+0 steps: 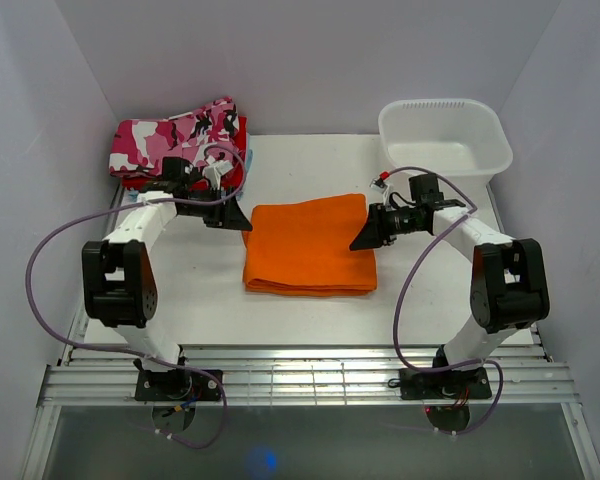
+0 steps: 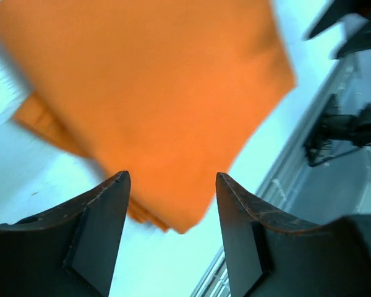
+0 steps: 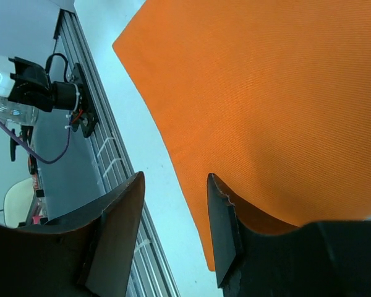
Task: Fold and stack the trousers
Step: Fold the trousers, then neatly place the folded trousers to the corner
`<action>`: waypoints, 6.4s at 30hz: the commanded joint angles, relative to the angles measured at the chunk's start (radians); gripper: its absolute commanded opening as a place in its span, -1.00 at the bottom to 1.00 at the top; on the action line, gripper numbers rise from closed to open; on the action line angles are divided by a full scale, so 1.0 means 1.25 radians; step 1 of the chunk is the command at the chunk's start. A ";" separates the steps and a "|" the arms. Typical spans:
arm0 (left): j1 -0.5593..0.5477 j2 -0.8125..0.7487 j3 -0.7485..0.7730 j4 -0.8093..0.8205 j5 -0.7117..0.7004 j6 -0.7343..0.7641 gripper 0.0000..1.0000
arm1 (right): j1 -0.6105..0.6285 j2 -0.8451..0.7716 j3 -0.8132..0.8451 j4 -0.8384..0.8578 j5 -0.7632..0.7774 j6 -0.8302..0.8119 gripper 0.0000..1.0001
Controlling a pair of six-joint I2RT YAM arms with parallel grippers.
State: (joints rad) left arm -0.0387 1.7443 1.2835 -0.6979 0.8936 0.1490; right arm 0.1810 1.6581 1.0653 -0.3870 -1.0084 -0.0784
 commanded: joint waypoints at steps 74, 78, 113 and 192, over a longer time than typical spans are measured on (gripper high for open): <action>0.332 -0.334 -0.129 0.147 -0.121 -0.301 0.96 | 0.737 0.294 0.457 -0.040 0.807 -0.213 0.83; 0.334 -0.327 -0.153 0.129 -0.155 -0.307 0.96 | 0.747 0.379 0.462 -0.033 0.861 -0.222 0.78; 0.160 -0.216 -0.449 0.401 -0.126 -0.567 0.96 | 0.503 0.302 0.332 0.122 0.446 -0.051 -0.77; -0.021 0.024 -0.446 0.541 -0.045 -0.836 0.50 | 0.598 0.370 0.393 0.219 0.547 0.017 -0.26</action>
State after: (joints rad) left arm -0.0429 1.7412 0.7177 0.0006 0.8536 -0.8940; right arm 0.9127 2.1025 1.4853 -0.1642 -0.3416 -0.1146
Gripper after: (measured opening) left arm 0.789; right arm 0.323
